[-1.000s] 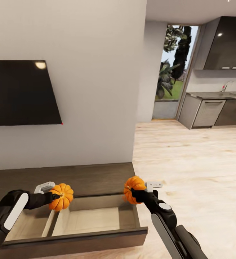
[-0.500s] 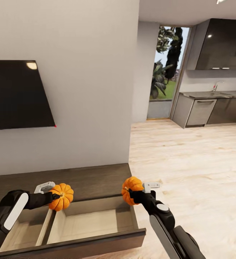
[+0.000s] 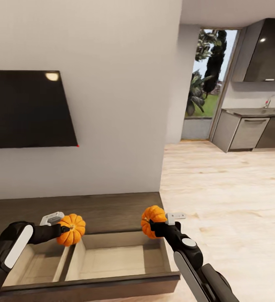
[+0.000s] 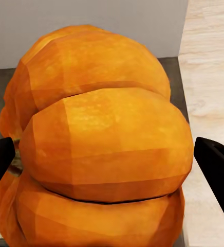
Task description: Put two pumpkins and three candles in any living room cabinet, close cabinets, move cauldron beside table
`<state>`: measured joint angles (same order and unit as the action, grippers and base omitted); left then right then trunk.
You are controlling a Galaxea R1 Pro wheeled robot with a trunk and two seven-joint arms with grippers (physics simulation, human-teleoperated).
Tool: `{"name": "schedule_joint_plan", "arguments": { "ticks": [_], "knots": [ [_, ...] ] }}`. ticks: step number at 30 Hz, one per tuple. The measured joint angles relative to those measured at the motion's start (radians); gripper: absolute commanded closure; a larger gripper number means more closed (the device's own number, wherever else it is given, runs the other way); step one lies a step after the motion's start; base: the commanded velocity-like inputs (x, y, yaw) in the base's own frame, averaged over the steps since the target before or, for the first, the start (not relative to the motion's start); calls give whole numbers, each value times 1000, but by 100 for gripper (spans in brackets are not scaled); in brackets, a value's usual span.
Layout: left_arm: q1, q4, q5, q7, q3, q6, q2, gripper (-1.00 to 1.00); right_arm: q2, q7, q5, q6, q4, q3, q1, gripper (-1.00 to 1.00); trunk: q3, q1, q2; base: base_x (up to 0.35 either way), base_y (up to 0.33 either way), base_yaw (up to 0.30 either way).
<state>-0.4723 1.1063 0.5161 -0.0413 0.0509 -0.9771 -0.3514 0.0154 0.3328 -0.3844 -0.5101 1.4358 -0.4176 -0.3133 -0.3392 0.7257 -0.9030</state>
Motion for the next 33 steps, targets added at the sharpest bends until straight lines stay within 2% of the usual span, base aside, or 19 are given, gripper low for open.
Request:
{"name": "schedule_joint_plan", "arguments": {
  "ticks": [18,33],
  "knots": [
    [0,0,4,1,0,0,0,100,-1,0,0,0,0,0,0,100,0,0,0,83,79,5],
    [0,0,2,1,0,0,0,100,-1,0,0,1,-15,0,0,100,0,0,0,1,173,0]
  ]
}}
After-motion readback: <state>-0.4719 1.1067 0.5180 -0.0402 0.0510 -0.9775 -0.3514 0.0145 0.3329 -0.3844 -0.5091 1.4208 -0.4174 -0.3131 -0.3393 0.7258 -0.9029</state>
